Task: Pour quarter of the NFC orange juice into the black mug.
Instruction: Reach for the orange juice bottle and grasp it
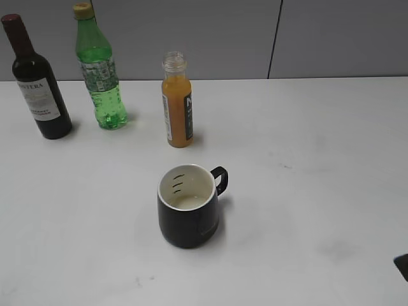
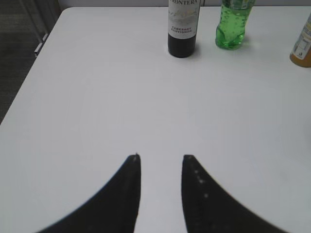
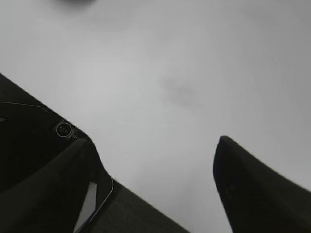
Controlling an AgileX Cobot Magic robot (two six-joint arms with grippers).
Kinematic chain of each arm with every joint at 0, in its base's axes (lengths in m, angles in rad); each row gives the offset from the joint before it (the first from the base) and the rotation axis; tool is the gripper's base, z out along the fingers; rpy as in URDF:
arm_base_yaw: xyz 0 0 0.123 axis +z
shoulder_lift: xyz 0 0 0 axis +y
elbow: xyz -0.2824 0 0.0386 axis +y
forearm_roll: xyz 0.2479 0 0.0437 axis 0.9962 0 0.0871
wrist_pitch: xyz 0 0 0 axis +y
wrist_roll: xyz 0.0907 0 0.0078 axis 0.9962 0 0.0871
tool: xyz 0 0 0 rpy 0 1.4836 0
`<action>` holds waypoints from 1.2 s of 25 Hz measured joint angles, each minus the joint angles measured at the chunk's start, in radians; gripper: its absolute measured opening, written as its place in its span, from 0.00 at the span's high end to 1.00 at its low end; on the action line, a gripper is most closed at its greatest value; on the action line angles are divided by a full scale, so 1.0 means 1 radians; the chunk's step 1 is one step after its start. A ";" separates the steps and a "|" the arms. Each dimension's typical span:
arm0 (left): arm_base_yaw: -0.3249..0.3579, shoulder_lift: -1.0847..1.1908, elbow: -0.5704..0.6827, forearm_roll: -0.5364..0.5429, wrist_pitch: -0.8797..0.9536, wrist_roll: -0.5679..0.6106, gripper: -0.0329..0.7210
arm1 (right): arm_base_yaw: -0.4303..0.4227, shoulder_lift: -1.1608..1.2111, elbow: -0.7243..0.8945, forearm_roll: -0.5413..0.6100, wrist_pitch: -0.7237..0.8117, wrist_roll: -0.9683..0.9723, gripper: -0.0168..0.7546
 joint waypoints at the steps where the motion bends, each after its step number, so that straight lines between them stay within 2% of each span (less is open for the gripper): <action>1: 0.000 0.000 0.000 0.000 0.000 0.000 0.65 | -0.021 -0.036 0.017 0.000 0.010 0.006 0.21; 12: 0.000 0.000 0.000 0.000 0.000 0.000 0.65 | -0.366 -0.441 0.090 0.007 0.044 -0.059 0.21; 15: 0.000 0.000 0.000 0.000 0.000 0.000 0.65 | -0.435 -0.538 0.110 0.015 0.044 -0.089 0.16; 17: 0.000 0.000 0.000 0.000 0.000 0.000 0.65 | -0.473 -0.591 0.124 0.029 0.040 -0.101 0.12; 24: 0.000 0.000 0.000 0.000 0.000 0.000 0.65 | -0.604 -0.739 0.150 0.090 0.033 -0.163 0.11; 30: 0.000 0.000 0.000 0.000 0.000 0.000 0.65 | -0.617 -0.776 0.161 0.106 0.034 -0.175 0.12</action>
